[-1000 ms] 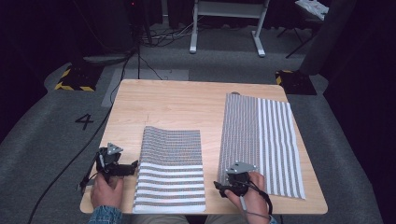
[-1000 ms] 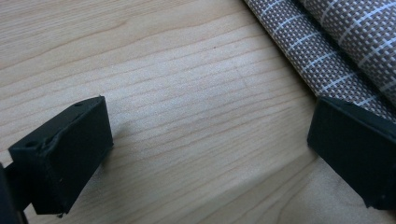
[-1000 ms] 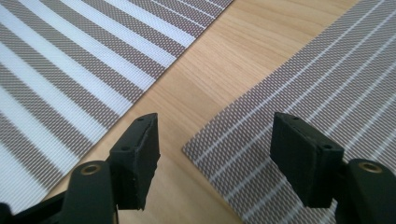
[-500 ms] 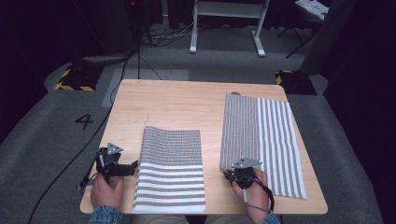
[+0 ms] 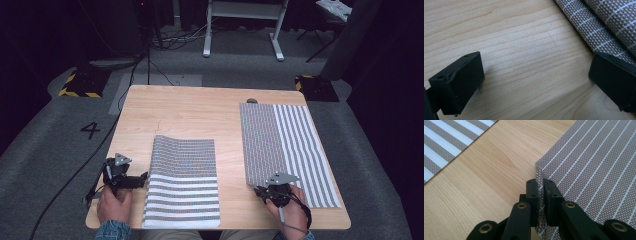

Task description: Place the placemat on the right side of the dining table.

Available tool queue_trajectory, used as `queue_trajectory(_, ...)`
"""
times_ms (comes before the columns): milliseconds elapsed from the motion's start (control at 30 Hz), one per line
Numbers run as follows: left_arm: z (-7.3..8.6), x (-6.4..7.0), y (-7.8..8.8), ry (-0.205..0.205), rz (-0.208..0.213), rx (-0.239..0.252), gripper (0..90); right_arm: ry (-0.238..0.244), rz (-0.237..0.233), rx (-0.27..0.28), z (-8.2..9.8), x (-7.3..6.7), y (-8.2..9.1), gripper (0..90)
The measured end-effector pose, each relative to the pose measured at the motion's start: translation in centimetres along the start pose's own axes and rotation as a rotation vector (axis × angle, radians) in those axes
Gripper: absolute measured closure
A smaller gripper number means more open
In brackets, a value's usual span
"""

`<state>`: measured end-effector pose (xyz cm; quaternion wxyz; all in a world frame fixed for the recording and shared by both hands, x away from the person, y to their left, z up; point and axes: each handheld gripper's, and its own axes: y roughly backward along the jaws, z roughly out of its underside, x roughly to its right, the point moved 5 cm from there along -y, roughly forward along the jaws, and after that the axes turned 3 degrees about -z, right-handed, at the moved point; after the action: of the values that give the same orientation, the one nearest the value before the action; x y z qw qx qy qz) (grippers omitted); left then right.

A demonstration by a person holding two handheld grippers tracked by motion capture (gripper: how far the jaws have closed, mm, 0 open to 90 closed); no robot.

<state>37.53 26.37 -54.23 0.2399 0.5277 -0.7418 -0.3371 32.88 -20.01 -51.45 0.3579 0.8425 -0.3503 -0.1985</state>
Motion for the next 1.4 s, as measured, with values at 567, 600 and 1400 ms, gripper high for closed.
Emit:
queue_trajectory(567, 0.0, 0.0, 0.0, 0.000, -0.002, -0.001, 0.1, 0.010, -0.009, -0.008, 0.2, 0.2, -0.2, 81.6)
queue_trajectory(600, 0.0, 0.0, 0.0, 0.000, -0.002, -0.001, 0.1, 0.018, -0.005, -0.013, 0.1, 0.1, -0.3, 81.5)
queue_trajectory(1400, 0.0, 0.0, 0.0, 0.000, -0.002, -0.001, 0.1, -0.002, -0.021, 0.047, 0.1, -0.1, 0.9, 68.4)
